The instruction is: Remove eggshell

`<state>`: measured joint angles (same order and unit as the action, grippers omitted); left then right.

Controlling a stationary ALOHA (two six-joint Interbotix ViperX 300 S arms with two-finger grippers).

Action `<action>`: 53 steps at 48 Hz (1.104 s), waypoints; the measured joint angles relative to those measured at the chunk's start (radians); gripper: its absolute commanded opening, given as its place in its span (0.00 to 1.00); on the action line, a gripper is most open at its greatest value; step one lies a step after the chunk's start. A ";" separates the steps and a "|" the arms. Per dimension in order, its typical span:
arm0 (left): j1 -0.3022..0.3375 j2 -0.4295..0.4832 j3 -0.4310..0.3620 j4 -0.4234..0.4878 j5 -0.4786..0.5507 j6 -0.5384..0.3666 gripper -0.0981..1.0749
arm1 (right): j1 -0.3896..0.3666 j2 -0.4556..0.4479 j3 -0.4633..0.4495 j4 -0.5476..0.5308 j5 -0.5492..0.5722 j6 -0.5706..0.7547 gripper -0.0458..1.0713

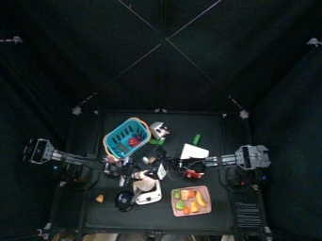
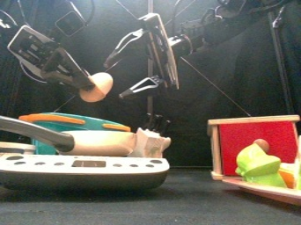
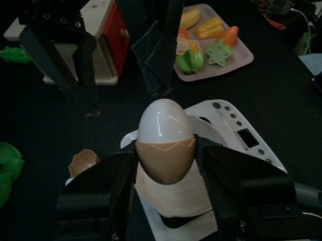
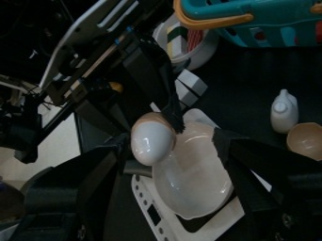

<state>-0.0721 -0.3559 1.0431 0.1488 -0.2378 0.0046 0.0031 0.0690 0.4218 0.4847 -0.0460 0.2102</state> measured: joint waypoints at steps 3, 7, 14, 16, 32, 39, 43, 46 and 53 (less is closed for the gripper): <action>0.000 0.000 0.000 0.000 -0.002 0.000 0.66 | 0.005 0.006 -0.012 0.000 0.000 0.002 0.93; -0.002 0.000 0.000 0.000 -0.006 0.000 0.66 | 0.009 0.026 -0.031 0.000 0.002 0.003 0.93; 0.000 0.000 -0.002 0.000 -0.011 0.000 0.66 | 0.015 0.058 -0.055 0.000 0.009 0.002 0.93; 0.000 0.000 -0.002 0.000 -0.011 0.000 0.66 | 0.017 0.064 -0.058 0.002 0.015 0.002 0.93; 0.000 0.000 -0.002 0.000 -0.011 0.000 0.66 | 0.020 0.086 -0.066 -0.002 0.037 0.002 0.92; 0.002 0.002 -0.002 0.000 -0.011 0.000 0.66 | 0.020 0.086 -0.066 -0.003 0.037 0.000 0.87; 0.002 0.002 -0.002 0.000 -0.011 0.000 0.66 | 0.020 0.084 -0.066 -0.003 0.037 0.002 0.83; 0.002 0.002 0.000 0.000 -0.011 0.000 0.66 | 0.021 0.086 -0.067 -0.005 0.037 0.002 0.79; 0.002 0.002 0.000 0.000 -0.011 0.000 0.66 | 0.021 0.089 -0.075 -0.003 0.037 0.003 0.75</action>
<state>-0.0706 -0.3543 1.0431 0.1488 -0.2485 0.0046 0.0245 0.1580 0.3467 0.4817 -0.0092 0.2132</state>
